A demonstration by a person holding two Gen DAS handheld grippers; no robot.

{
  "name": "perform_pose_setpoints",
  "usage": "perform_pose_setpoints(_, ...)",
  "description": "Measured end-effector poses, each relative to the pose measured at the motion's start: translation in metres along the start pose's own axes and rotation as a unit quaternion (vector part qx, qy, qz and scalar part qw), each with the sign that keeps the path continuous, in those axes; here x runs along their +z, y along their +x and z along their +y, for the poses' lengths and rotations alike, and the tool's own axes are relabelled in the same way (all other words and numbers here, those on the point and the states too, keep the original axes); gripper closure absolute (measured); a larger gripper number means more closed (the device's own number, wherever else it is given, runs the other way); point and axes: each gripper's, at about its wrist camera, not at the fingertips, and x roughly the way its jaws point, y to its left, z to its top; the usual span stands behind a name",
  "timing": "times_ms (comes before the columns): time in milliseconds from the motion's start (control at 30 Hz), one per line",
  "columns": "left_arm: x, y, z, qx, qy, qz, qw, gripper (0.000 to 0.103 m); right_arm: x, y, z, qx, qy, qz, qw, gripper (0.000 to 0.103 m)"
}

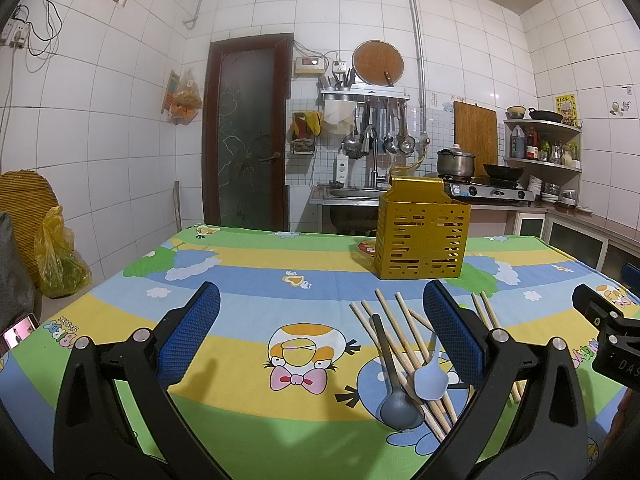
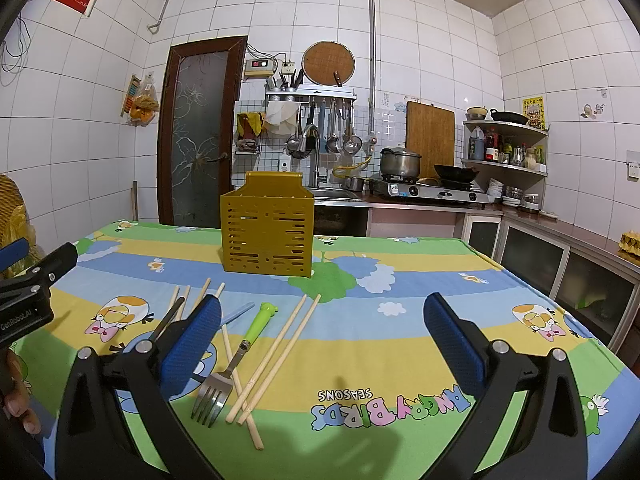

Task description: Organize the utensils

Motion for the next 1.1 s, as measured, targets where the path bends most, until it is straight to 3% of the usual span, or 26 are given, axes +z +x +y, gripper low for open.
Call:
perform_pose_setpoints(733,0.002,-0.002,-0.001,0.000,0.001,0.002,1.0000,0.005,-0.002,0.000,-0.001,-0.005,-0.001,0.000,1.000,0.004)
perform_pose_setpoints(1100,0.001,0.011,0.001,-0.003,0.003,0.029,0.9996,0.005,-0.004,0.002,-0.001,-0.006,-0.002,0.007,1.000,0.004)
